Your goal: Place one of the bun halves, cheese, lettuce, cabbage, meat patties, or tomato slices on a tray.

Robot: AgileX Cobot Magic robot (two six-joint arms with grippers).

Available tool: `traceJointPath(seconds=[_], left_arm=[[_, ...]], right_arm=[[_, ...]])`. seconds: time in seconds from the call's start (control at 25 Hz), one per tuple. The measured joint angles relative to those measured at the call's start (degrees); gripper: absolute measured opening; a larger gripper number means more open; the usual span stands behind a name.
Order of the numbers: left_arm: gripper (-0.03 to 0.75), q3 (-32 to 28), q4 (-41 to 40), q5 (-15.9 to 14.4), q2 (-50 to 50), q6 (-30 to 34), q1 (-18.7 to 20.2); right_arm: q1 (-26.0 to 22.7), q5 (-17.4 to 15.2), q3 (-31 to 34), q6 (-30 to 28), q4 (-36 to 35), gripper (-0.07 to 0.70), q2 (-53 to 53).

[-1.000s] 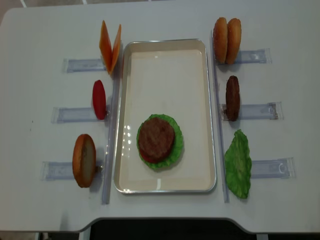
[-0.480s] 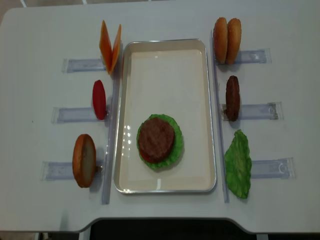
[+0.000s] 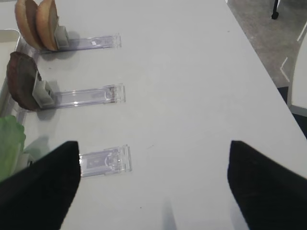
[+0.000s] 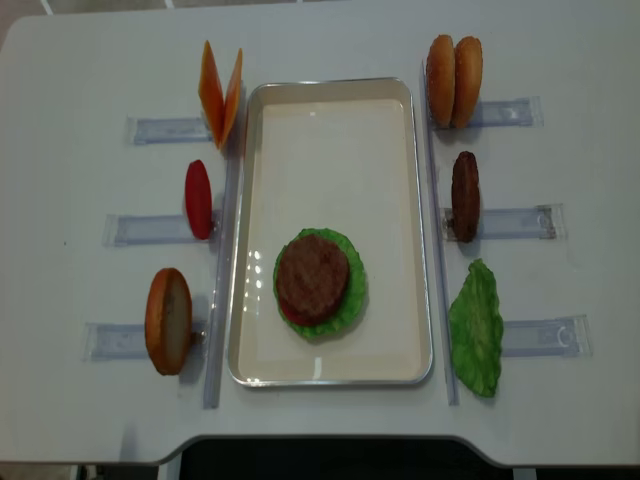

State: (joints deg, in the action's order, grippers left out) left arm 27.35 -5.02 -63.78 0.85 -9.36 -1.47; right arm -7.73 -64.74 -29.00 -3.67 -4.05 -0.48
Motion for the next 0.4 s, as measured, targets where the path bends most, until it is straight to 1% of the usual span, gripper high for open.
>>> traceJointPath(seconds=[0.4], left_arm=[[-0.021, 0.0, 0.0, 0.0, 0.0, 0.0, 0.0]], right_arm=[[0.0, 0.0, 0.0, 0.0, -0.04, 0.591, 0.0]])
